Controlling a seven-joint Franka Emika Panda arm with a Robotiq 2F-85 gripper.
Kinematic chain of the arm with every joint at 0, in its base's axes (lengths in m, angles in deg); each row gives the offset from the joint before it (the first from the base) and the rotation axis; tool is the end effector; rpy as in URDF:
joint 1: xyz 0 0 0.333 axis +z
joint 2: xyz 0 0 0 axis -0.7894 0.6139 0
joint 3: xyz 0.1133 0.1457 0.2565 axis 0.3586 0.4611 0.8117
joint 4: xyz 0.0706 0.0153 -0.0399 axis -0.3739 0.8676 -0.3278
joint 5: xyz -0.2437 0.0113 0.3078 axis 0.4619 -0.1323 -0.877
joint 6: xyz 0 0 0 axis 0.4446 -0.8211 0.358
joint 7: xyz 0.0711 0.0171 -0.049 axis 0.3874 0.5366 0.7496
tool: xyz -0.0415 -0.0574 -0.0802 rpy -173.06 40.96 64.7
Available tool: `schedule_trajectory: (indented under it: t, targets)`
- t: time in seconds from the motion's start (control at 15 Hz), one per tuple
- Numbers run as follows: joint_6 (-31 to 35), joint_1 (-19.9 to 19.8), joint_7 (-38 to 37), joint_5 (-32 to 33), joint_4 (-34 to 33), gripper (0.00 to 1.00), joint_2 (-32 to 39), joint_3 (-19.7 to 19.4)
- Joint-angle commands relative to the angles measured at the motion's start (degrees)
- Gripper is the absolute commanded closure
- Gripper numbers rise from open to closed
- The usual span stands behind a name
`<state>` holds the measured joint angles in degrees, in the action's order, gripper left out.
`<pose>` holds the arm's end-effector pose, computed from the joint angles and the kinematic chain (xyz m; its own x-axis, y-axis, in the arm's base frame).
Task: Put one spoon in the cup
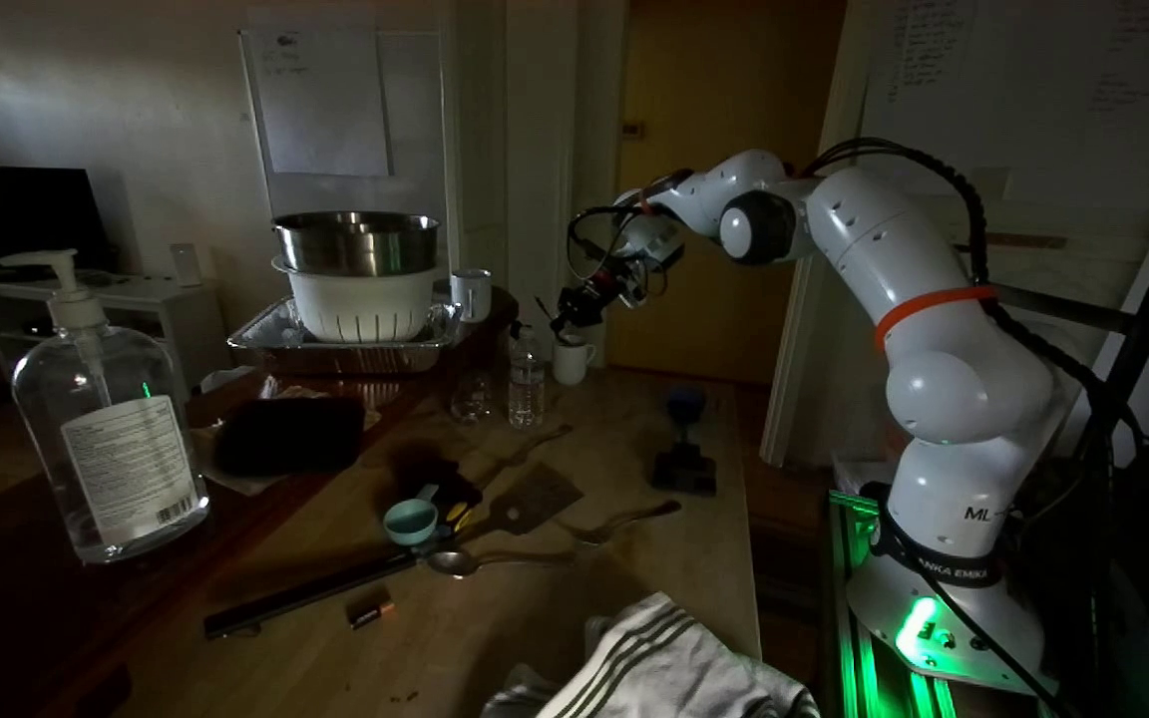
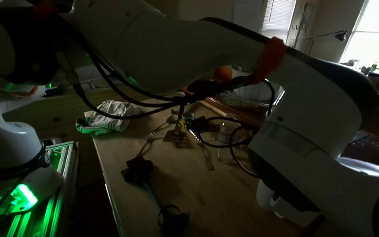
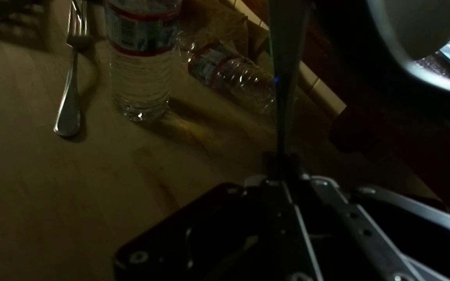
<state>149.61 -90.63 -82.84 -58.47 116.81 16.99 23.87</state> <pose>0.5873 -0.4648 0.2688 -0.0314 -0.6025 -0.7975 -0.8802 0.3947 -0.2636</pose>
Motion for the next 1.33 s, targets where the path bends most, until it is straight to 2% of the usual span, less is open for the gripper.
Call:
schedule_trajectory:
  t: [0.0,1.0,1.13,1.27]
  targets:
    - [-2.05,-1.39,-2.76,-0.73,-2.62,0.98,2.0,0.82]
    - [-2.81,-2.7,-3.54,-0.57,-1.62,0.98,3.58,1.15]
    - [-3.03,-2.91,-3.59,-0.6,-1.68,0.66,3.61,1.25]
    - [-2.94,-3.04,-3.52,-0.59,-1.69,0.52,3.49,1.32]
